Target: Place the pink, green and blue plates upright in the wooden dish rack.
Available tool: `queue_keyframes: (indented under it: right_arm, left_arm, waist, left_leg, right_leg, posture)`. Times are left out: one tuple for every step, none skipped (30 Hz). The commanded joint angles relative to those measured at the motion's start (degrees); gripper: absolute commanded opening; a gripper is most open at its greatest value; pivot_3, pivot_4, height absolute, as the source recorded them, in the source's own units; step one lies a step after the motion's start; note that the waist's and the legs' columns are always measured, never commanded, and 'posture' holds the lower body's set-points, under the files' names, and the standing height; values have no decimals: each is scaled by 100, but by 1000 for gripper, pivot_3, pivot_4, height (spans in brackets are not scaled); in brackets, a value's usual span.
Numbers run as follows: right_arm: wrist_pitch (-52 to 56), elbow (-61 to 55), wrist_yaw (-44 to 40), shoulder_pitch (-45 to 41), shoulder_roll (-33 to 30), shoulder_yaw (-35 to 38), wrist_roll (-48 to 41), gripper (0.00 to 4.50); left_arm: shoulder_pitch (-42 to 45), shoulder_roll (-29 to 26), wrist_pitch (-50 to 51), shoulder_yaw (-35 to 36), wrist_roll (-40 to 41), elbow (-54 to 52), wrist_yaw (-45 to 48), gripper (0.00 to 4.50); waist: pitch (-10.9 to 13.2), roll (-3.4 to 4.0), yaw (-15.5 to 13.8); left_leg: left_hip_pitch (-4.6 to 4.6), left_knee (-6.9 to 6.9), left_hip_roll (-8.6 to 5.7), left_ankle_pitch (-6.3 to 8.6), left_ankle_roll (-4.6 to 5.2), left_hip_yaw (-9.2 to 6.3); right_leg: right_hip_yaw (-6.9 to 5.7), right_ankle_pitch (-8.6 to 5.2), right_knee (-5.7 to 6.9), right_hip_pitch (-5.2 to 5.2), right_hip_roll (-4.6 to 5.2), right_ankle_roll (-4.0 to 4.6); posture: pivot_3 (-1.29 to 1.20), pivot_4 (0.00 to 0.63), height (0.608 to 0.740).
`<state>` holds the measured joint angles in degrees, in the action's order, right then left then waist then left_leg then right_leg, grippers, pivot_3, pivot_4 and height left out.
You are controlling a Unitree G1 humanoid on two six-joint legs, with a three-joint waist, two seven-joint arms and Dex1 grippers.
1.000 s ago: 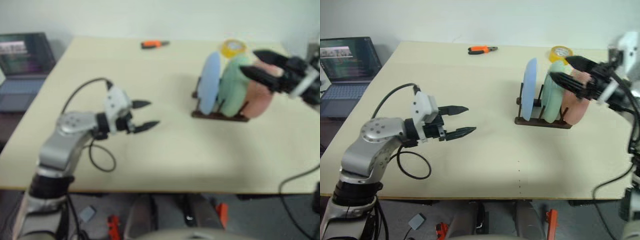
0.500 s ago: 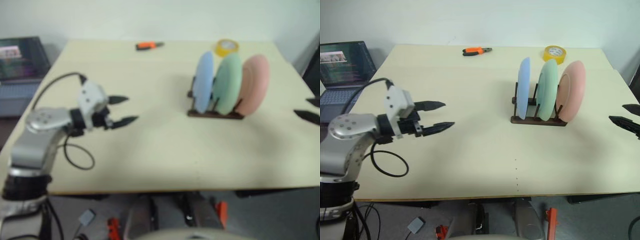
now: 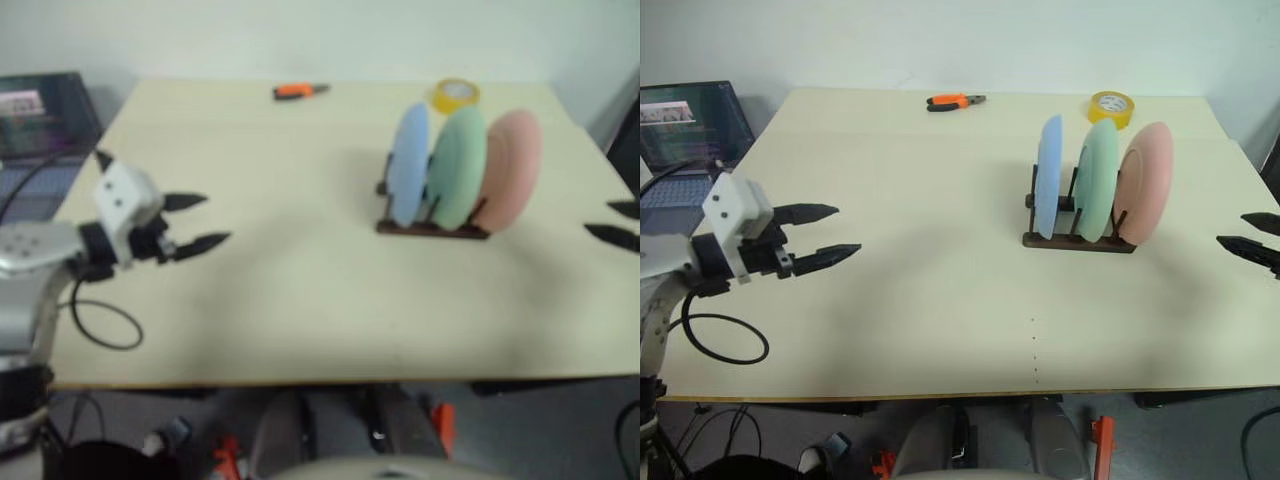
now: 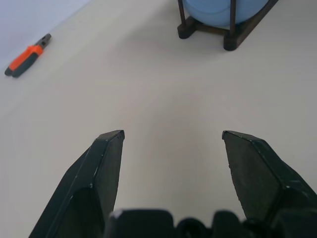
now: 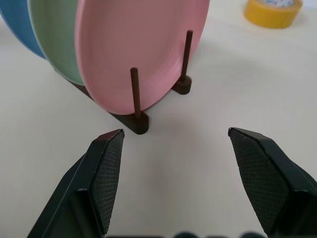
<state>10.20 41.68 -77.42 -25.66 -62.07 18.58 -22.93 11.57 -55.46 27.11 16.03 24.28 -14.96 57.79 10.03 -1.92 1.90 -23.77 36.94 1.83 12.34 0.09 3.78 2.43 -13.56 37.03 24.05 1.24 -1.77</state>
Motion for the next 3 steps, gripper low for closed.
queue_keyframes:
  right_arm:
    - [-125,-32,-14,-3,17,43,44,3660]
    - [-167,-1,-10,22,44,40,68,3660]
    - [-194,-1,2,49,72,40,80,3660]
  left_arm:
    - [-84,-123,116,446,150,-382,-121,3504]
    - [-151,-134,130,485,145,-407,-123,3504]
    - [-211,-139,134,518,146,-426,-118,3504]
  waist:
    - [0,1,-8]
    - [0,1,-9]
    - [0,1,-9]
  left_leg:
    - [-1,0,0,0,0,0]
    - [-1,0,1,0,0,-2]
    - [-1,-1,0,0,0,-2]
  right_leg:
    - [0,0,1,1,0,0]
    - [-2,0,1,1,0,0]
    - [-3,0,3,1,0,0]
  posture:
    - [0,150,740]
    - [0,150,740]
    - [0,150,740]
